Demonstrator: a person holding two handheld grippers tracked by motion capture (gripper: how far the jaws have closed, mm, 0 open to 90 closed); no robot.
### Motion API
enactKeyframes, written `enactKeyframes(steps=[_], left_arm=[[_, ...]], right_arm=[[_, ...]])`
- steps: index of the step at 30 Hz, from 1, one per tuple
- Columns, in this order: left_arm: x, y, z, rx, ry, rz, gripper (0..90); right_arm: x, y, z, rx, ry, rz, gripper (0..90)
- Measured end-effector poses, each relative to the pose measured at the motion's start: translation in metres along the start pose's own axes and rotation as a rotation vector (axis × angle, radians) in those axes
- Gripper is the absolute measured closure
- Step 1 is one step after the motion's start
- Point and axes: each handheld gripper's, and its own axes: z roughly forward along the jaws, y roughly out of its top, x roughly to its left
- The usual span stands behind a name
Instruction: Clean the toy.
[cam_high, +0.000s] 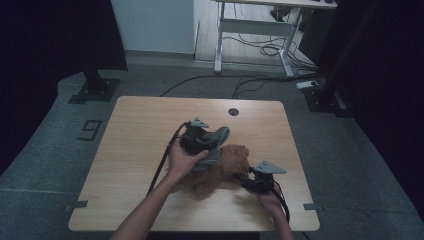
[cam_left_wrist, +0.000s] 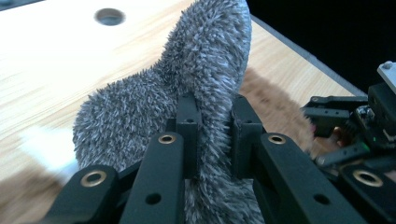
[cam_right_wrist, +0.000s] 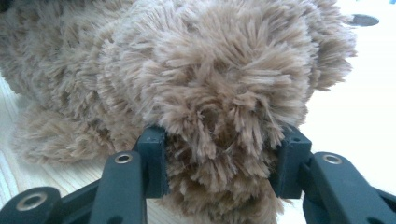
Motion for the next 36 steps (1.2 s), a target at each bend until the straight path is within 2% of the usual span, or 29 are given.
enactKeyframes(steps=[5, 7, 8, 10, 13, 17, 24, 26, 29, 36], left_arm=[[-0.013, 0.013, 0.039, 0.063, -0.021, 0.001, 76.6], [-0.015, 0.011, 0.049, 0.1, 0.005, 0.02, 75.5], [-0.013, 0.01, 0.05, 0.097, 0.008, 0.021, 75.3], [-0.006, 0.007, 0.046, 0.093, -0.011, -0.019, 75.4], [0.007, -0.001, 0.035, 0.106, 0.022, -0.041, 75.7], [0.027, -0.014, 0.009, 0.079, 0.022, -0.083, 76.0], [0.064, -0.041, -0.033, 0.059, 0.091, -0.138, 76.1], [0.073, -0.049, -0.039, 0.058, 0.104, -0.155, 76.1], [0.085, -0.063, -0.046, 0.076, 0.14, -0.158, 76.1], [0.108, -0.089, -0.05, 0.101, 0.157, -0.218, 75.9]], right_arm=[[0.0, 0.0, 0.0, 0.0, -0.001, -0.006, 49.5], [0.0, 0.0, 0.0, 0.001, -0.002, -0.007, 49.5], [0.0, 0.0, 0.0, 0.002, -0.006, -0.009, 49.5], [0.0, 0.0, 0.0, 0.001, -0.006, -0.008, 49.5], [0.0, 0.0, 0.0, 0.003, -0.007, -0.013, 49.7], [0.002, 0.0, 0.0, -0.002, -0.024, -0.023, 49.7], [0.003, 0.0, 0.0, -0.002, -0.024, -0.022, 49.7], [0.003, 0.0, 0.0, -0.003, -0.024, -0.019, 49.7], [0.002, 0.0, 0.0, -0.004, -0.023, -0.019, 49.7], [0.002, -0.001, 0.0, -0.003, -0.02, -0.016, 49.6]])
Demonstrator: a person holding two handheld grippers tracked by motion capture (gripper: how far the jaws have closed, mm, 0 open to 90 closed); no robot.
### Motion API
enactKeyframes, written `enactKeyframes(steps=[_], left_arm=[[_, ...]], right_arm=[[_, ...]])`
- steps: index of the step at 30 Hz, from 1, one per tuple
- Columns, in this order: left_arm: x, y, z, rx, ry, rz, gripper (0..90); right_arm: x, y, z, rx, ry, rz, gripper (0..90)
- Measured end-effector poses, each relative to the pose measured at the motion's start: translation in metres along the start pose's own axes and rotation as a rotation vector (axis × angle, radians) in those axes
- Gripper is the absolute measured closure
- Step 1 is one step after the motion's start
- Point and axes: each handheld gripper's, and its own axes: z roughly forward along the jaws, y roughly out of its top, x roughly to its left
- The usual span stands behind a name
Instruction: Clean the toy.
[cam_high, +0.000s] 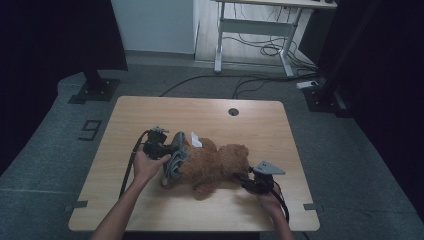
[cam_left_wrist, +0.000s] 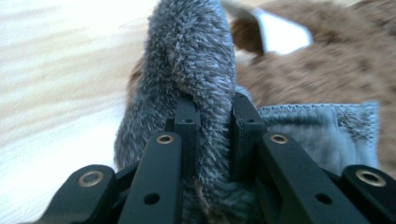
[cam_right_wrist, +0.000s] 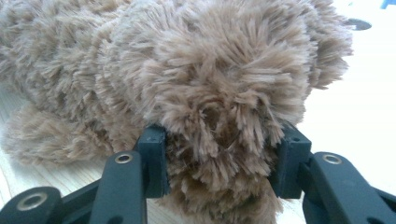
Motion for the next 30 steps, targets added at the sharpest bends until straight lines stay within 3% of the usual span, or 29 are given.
enactKeyframes(steps=[3, 6, 11, 16, 20, 22, 30], left_arm=[[0.004, 0.002, -0.007, -0.011, 0.015, -0.004, 75.9], [-0.004, 0.012, -0.022, -0.053, 0.013, 0.028, 76.1], [-0.046, 0.032, -0.037, -0.118, -0.038, 0.119, 76.2], [-0.079, 0.042, -0.022, -0.1, -0.068, 0.171, 76.0], [-0.079, 0.036, 0.004, -0.045, -0.1, 0.128, 76.0], [-0.076, 0.03, 0.012, -0.047, -0.132, 0.106, 76.4], [-0.078, 0.009, 0.01, -0.082, -0.135, 0.12, 78.0]], right_arm=[[0.0, 0.0, 0.0, 0.0, 0.002, 0.001, 49.6], [-0.001, 0.0, 0.0, -0.004, 0.006, 0.007, 49.6], [-0.002, 0.0, 0.0, -0.005, 0.006, 0.006, 49.6], [-0.001, -0.001, 0.0, -0.004, 0.004, 0.006, 49.5], [-0.002, -0.001, 0.0, -0.003, 0.007, 0.004, 48.7], [-0.002, 0.0, -0.001, 0.0, 0.01, 0.006, 47.3], [-0.005, 0.003, -0.006, 0.027, 0.031, 0.035, 27.0]])
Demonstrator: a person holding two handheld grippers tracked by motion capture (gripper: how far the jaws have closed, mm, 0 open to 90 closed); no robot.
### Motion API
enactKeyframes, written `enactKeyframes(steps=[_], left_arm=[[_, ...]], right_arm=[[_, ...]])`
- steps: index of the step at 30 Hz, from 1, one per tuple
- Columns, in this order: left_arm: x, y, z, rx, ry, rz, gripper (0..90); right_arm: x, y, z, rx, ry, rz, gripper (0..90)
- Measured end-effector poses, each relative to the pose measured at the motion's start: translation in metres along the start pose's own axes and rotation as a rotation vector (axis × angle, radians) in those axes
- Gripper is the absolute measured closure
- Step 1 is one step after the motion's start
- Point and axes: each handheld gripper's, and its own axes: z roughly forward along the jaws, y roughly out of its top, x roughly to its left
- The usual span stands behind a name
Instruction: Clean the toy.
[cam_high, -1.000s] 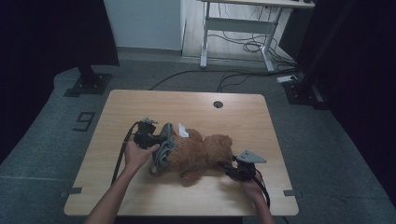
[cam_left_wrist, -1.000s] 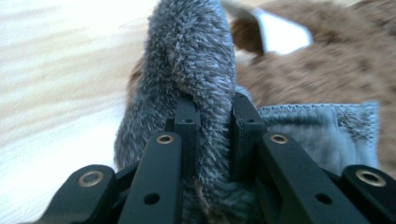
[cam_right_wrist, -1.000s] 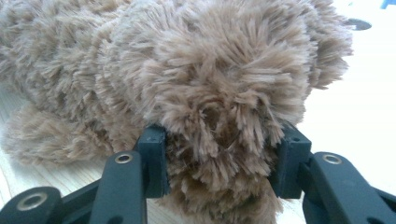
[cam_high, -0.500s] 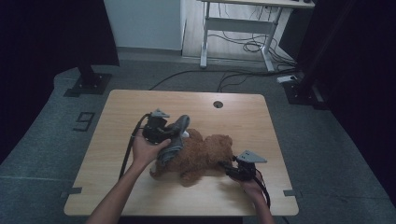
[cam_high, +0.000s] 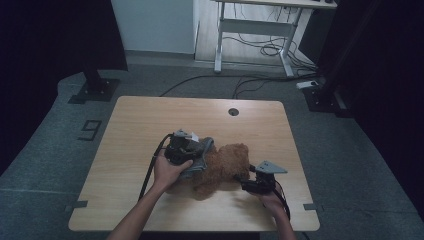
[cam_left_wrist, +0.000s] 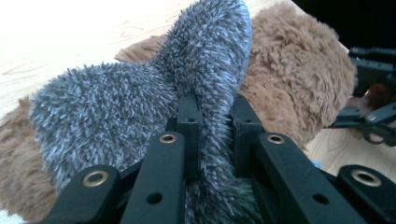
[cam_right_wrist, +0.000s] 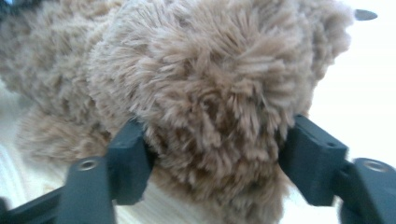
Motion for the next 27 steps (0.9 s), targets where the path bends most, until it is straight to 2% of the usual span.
enactKeyframes(steps=[2, 7, 11, 16, 18, 20, 27], left_arm=[[0.0, -0.006, 0.0, -0.016, -0.008, -0.004, 78.2], [0.003, -0.023, -0.003, -0.077, -0.074, -0.049, 78.8], [0.0, -0.03, -0.006, -0.092, -0.087, -0.035, 78.9], [-0.005, -0.035, -0.008, -0.106, -0.078, -0.016, 78.9], [-0.006, -0.037, -0.009, -0.109, -0.08, -0.014, 78.9], [-0.006, -0.039, -0.01, -0.113, -0.084, -0.015, 78.9], [-0.012, -0.047, -0.011, -0.13, -0.095, -0.015, 78.9]], right_arm=[[-0.001, 0.002, -0.003, 0.0, 0.004, 0.01, 22.8], [-0.002, 0.014, -0.015, -0.04, 0.003, 0.044, 17.1], [-0.001, 0.031, -0.016, -0.056, -0.011, 0.051, 13.3], [-0.004, 0.056, 0.002, 0.006, -0.003, 0.041, 7.6], [-0.006, 0.061, 0.012, 0.037, 0.007, 0.054, 3.7], [-0.008, 0.061, 0.021, 0.068, 0.019, 0.069, 0.0], [-0.01, 0.048, 0.038, 0.159, 0.084, 0.163, 0.0]])
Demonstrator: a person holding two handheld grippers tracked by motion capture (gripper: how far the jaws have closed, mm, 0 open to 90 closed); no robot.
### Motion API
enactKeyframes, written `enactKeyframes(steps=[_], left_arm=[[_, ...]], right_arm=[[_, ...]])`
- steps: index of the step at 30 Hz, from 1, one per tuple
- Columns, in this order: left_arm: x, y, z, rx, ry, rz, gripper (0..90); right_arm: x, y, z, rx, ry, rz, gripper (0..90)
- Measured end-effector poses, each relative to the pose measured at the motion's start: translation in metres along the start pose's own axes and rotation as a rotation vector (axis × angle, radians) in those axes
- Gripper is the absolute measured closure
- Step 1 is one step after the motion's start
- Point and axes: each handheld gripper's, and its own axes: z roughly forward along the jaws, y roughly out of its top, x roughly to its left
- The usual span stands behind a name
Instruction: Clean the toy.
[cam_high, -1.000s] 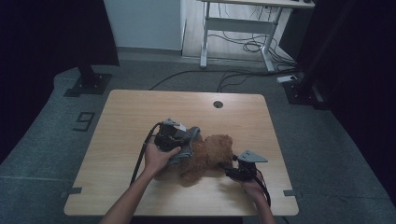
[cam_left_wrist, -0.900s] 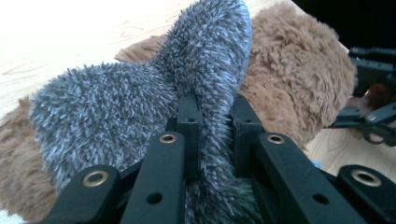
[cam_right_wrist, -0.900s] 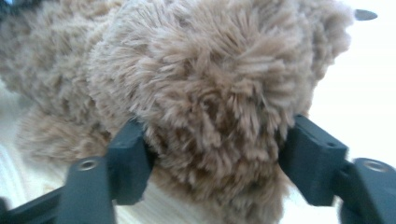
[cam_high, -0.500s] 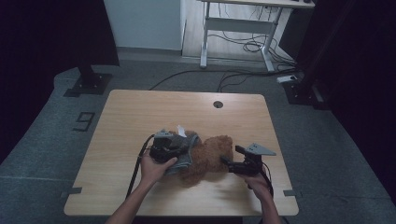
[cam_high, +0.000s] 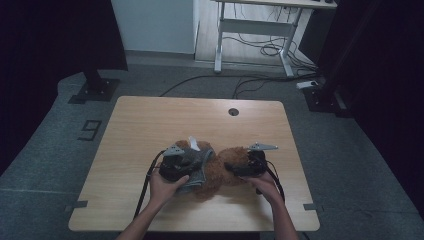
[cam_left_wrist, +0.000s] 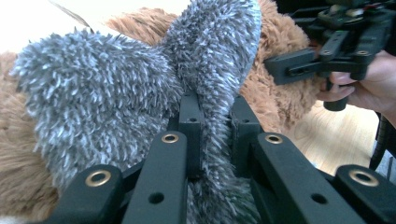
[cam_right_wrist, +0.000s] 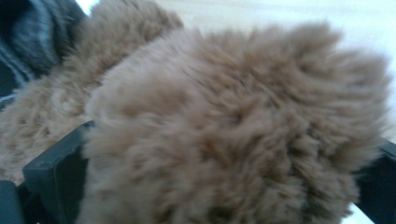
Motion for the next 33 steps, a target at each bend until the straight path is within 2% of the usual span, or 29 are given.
enactKeyframes(steps=[2, 4, 7, 10, 12, 15, 17, 18, 22, 24, 26, 28, 30, 33], left_arm=[[-0.001, -0.002, -0.001, -0.004, -0.007, -0.001, 78.9], [-0.003, -0.004, -0.002, -0.01, -0.015, 0.0, 78.9], [-0.004, -0.006, -0.004, -0.022, -0.03, -0.008, 78.6], [-0.007, -0.005, -0.014, -0.063, -0.053, -0.026, 76.9], [-0.009, -0.007, -0.029, -0.097, -0.043, -0.008, 76.1], [-0.002, -0.012, -0.053, -0.13, 0.014, -0.005, 76.3], [0.011, -0.017, -0.063, -0.121, 0.05, -0.034, 76.4], [0.02, -0.021, -0.067, -0.109, 0.067, -0.064, 76.4], [0.04, -0.036, -0.062, -0.044, 0.09, -0.133, 76.4], [0.045, -0.042, -0.051, -0.003, 0.066, -0.172, 76.1], [0.046, -0.043, -0.038, 0.018, 0.047, -0.197, 76.0], [0.047, -0.039, -0.031, 0.008, 0.027, -0.23, 76.6], [0.051, -0.035, -0.026, -0.009, -0.02, -0.277, 77.2], [0.057, -0.032, -0.021, -0.031, -0.067, -0.318, 77.8]], right_arm=[[-0.002, -0.003, 0.002, 0.035, 0.033, 0.019, 4.6], [-0.002, -0.007, 0.001, 0.038, 0.051, 0.015, 13.9], [0.001, -0.011, -0.005, 0.03, 0.063, -0.028, 27.7], [0.006, -0.014, -0.009, 0.009, 0.052, -0.083, 34.9], [0.011, -0.018, -0.012, -0.015, 0.027, -0.114, 37.3], [0.013, -0.027, -0.016, -0.064, 0.017, -0.133, 39.2], [0.013, -0.032, -0.017, -0.091, 0.023, -0.131, 39.6], [0.013, -0.034, -0.018, -0.103, 0.023, -0.135, 39.8], [0.016, -0.036, -0.02, -0.12, 0.015, -0.151, 40.5], [0.018, -0.036, -0.02, -0.119, 0.009, -0.156, 41.3], [0.02, -0.035, -0.019, -0.124, 0.002, -0.16, 42.6], [0.025, -0.035, -0.019, -0.126, -0.017, -0.185, 44.1], [0.028, -0.034, -0.019, -0.128, -0.031, -0.202, 45.4], [0.029, -0.035, -0.018, -0.147, -0.027, -0.218, 46.7]])
